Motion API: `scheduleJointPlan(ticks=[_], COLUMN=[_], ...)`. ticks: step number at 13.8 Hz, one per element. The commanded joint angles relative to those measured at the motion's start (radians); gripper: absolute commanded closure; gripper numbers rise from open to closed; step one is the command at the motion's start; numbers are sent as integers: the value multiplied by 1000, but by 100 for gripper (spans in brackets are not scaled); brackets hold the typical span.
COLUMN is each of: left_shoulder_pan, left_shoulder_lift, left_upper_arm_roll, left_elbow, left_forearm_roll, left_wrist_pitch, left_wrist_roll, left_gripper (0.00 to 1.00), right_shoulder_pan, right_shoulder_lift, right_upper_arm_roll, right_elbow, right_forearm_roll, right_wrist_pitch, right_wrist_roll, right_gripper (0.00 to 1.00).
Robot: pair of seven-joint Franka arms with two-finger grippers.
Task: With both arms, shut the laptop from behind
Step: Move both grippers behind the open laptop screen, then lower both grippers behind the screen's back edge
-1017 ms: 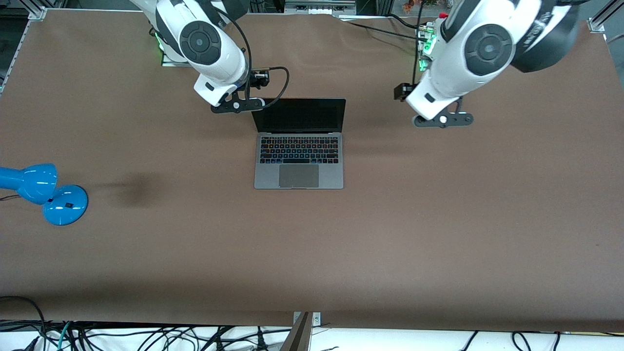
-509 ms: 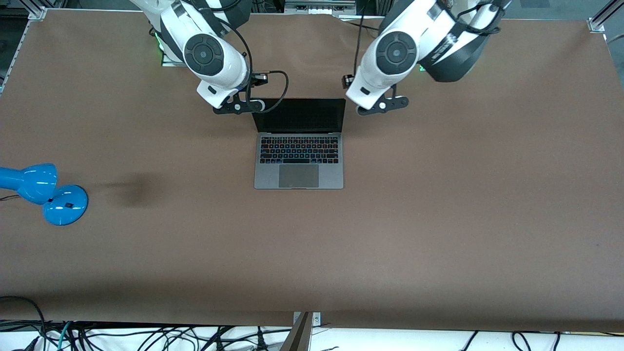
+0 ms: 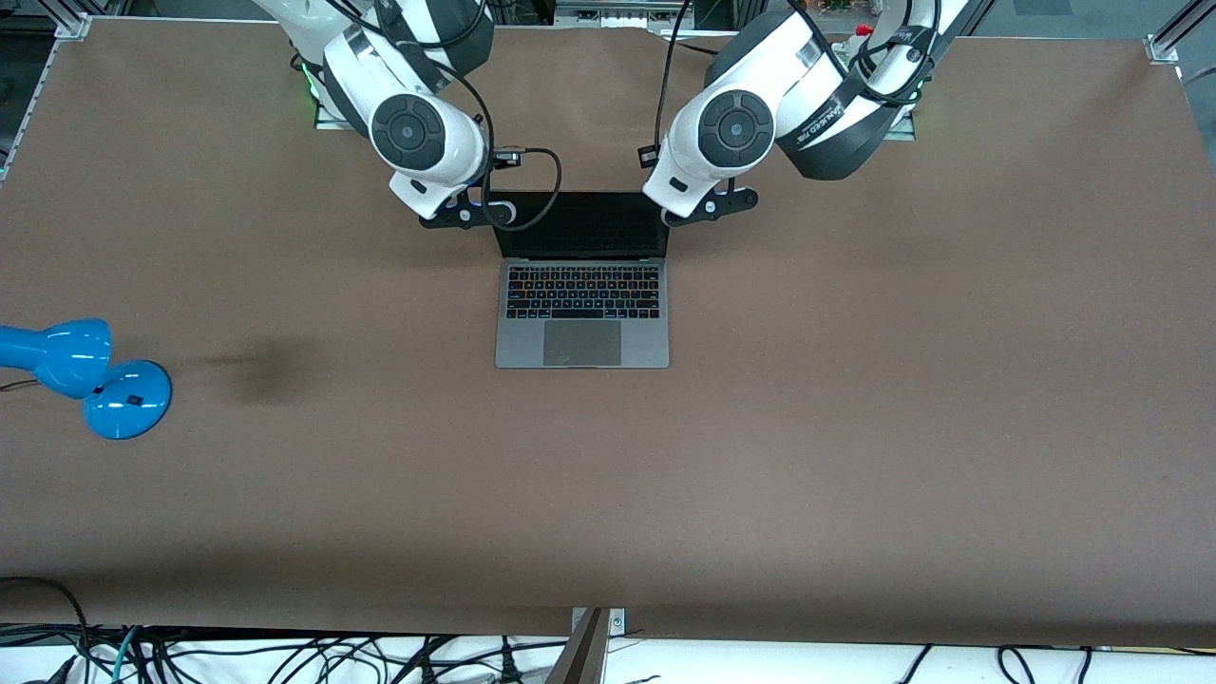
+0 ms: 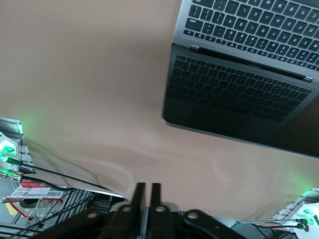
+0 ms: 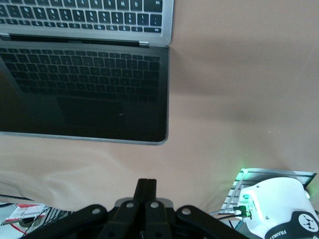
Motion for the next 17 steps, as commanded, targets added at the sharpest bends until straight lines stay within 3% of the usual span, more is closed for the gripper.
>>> scheduleJointPlan(ticks=[1, 7, 17], left_shoulder_pan=[9, -12, -15], left_shoulder_lift=[9, 112, 170], left_upper_arm_roll=[5, 2, 8], left_elbow=[16, 20, 25], left_forearm_roll=[-24, -51, -34], left_wrist_pitch=[2, 92, 158], left_wrist_roll=[59, 37, 37], left_gripper=[100, 100, 100], right_shoulder_pan=[-3, -1, -3], right_shoulder_lift=[10, 29, 27], right_upper_arm_roll=[4, 6, 3], right_elbow=[-18, -27, -18], right_forearm_roll=[19, 19, 13], right_wrist_pitch=[23, 64, 130], right_wrist_roll=[-7, -8, -18], right_gripper=[100, 100, 100])
